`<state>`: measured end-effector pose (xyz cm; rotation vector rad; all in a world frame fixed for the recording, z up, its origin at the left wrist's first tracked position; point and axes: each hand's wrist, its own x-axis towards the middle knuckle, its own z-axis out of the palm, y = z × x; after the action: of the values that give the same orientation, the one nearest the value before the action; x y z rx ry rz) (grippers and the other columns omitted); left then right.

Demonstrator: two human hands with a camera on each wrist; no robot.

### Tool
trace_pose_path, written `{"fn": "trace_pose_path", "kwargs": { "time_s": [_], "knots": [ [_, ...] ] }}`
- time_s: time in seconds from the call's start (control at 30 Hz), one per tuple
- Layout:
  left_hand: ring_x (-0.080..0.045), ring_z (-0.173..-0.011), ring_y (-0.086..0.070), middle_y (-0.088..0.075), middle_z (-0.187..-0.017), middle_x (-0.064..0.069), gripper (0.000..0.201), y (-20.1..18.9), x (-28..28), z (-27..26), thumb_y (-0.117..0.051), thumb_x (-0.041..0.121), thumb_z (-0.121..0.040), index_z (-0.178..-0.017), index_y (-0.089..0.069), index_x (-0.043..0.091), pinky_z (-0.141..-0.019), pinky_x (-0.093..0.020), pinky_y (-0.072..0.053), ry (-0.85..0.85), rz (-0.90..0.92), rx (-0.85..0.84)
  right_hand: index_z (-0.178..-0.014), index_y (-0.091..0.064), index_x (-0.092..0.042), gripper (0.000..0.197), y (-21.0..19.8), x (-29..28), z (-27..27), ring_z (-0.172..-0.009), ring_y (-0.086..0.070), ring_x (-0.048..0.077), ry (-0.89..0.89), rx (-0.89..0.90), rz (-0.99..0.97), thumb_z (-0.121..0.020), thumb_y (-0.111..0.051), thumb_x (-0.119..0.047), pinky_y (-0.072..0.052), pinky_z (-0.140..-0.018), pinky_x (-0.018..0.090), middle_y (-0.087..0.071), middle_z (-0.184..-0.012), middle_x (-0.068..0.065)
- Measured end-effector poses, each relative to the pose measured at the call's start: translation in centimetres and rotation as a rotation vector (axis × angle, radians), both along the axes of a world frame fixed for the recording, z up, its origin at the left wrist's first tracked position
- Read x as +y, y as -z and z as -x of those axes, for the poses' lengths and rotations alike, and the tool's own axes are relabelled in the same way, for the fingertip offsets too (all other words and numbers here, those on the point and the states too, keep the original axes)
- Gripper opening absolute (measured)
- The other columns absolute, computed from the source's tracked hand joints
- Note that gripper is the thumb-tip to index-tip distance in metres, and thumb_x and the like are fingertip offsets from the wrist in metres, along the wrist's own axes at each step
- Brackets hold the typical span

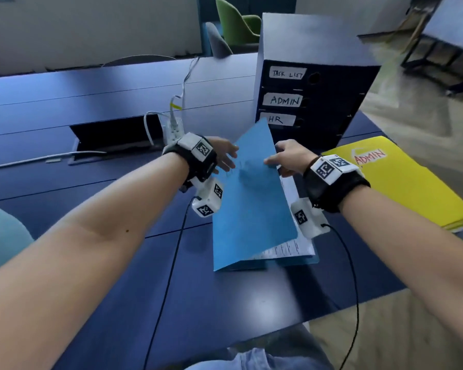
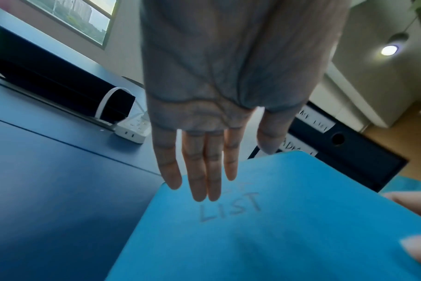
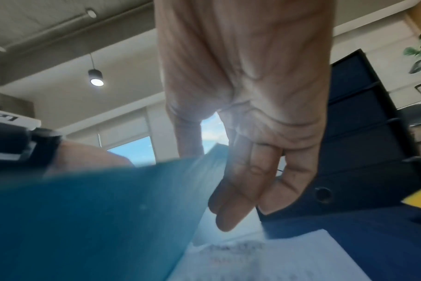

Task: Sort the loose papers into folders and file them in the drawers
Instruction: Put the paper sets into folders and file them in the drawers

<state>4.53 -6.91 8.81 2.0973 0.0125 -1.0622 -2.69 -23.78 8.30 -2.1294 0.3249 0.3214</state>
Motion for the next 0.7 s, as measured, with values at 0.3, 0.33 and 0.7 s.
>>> {"fn": "trace_pose_path", "kwargs": {
  "time_s": [0.3,0.33,0.7],
  "knots": [
    [-0.033,-0.128,-0.044,-0.046,-0.138,-0.021,0.045,7.5,2.4,-0.4,-0.054,0.019,-0.092,-0.129,-0.047,-0.006,-0.104,-0.038,-0.036,-0.059,-0.289,-0.122,-0.06,-0.04,-0.011,0.036,6.7,-4.6,2.4,-0.056,-0.046,0.014,0.122,0.185,0.263,-0.085,-0.066,-0.012,-0.03,-0.047,0.024,-0.046,-0.062,0.002],
    [-0.033,-0.128,-0.045,-0.047,-0.137,-0.02,0.045,8.3,2.6,-0.4,-0.056,0.021,-0.092,-0.129,-0.048,-0.004,-0.104,-0.038,-0.037,-0.035,-0.319,-0.102,-0.06,-0.039,-0.012,0.037,7.3,-4.7,2.5,-0.057,-0.045,0.015,0.125,0.21,0.301,-0.084,-0.066,-0.015,-0.028,-0.047,0.024,-0.044,-0.062,0.002],
    [-0.028,-0.103,-0.06,-0.058,-0.114,-0.004,0.038,14.6,2.4,-3.5,-0.079,0.038,-0.061,-0.074,-0.045,0.026,-0.089,-0.041,-0.051,0.163,-0.506,-0.145,-0.109,-0.053,-0.003,0.025,11.5,-5.3,1.4,-0.1,-0.056,0.028,0.131,0.246,0.377,-0.086,-0.059,-0.01,-0.042,-0.067,0.027,-0.059,-0.119,0.015]
  ]
}}
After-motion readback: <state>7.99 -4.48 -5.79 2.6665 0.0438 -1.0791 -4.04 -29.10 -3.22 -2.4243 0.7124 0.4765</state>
